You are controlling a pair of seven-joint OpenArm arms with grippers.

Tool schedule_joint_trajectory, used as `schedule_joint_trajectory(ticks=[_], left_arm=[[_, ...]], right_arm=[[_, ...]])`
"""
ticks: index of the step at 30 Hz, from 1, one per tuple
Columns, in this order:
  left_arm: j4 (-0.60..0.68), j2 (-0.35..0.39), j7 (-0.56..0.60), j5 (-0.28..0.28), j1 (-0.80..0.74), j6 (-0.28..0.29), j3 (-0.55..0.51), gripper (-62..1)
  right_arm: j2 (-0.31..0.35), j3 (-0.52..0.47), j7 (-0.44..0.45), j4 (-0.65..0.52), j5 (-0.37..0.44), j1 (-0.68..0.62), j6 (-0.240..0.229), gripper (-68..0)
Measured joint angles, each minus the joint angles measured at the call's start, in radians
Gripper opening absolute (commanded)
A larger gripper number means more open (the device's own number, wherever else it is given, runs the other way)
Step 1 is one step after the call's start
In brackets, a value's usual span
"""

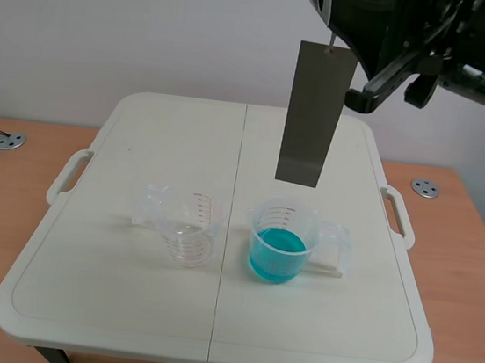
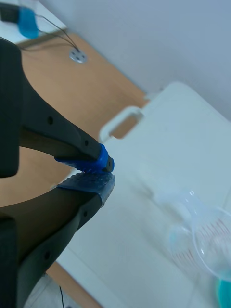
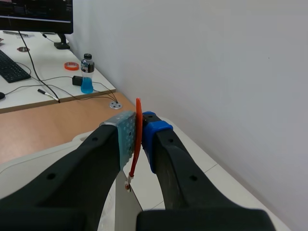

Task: Hold the metal plate by the orange handle, dip it into the blue solution, take it out and point at it, then put the plate back in the beaker on the left.
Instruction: 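Point at the plate with the left hand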

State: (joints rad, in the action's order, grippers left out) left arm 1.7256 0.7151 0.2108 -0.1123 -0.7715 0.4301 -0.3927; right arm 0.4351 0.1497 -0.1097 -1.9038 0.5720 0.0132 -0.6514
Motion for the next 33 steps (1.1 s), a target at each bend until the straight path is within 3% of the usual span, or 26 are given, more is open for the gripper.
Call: schedule_joint_trajectory(ticks=[4, 8, 12, 22, 33], left_arm=[[0.0, 0.008, -0.008, 0.001, 0.09, 0.098, 0.095, -59.0], [-0.001, 0.005, -0.057, 0.013, 0.2, 0.144, 0.227, -59.0], [-0.002, -0.015, -0.142, 0.016, 0.338, 0.147, 0.374, -59.0], [-0.113, -0.167, -0.277, 0.019, 0.645, 0.143, 0.622, -59.0], [-0.32, -0.329, -0.293, 0.121, 0.848, 0.143, 0.755, -59.0]], right_arm=[[0.006, 0.0, 0.033, 0.066, 0.0, 0.0, -0.001, -66.4], [0.006, 0.0, 0.057, 0.1, -0.002, 0.0, -0.013, -66.4], [0.005, 0.0, 0.058, 0.1, -0.003, 0.0, -0.035, -66.4], [0.005, 0.0, 0.064, 0.1, -0.003, 0.0, -0.046, -66.4], [0.005, 0.0, 0.064, 0.1, -0.003, 0.0, -0.056, -66.4]])
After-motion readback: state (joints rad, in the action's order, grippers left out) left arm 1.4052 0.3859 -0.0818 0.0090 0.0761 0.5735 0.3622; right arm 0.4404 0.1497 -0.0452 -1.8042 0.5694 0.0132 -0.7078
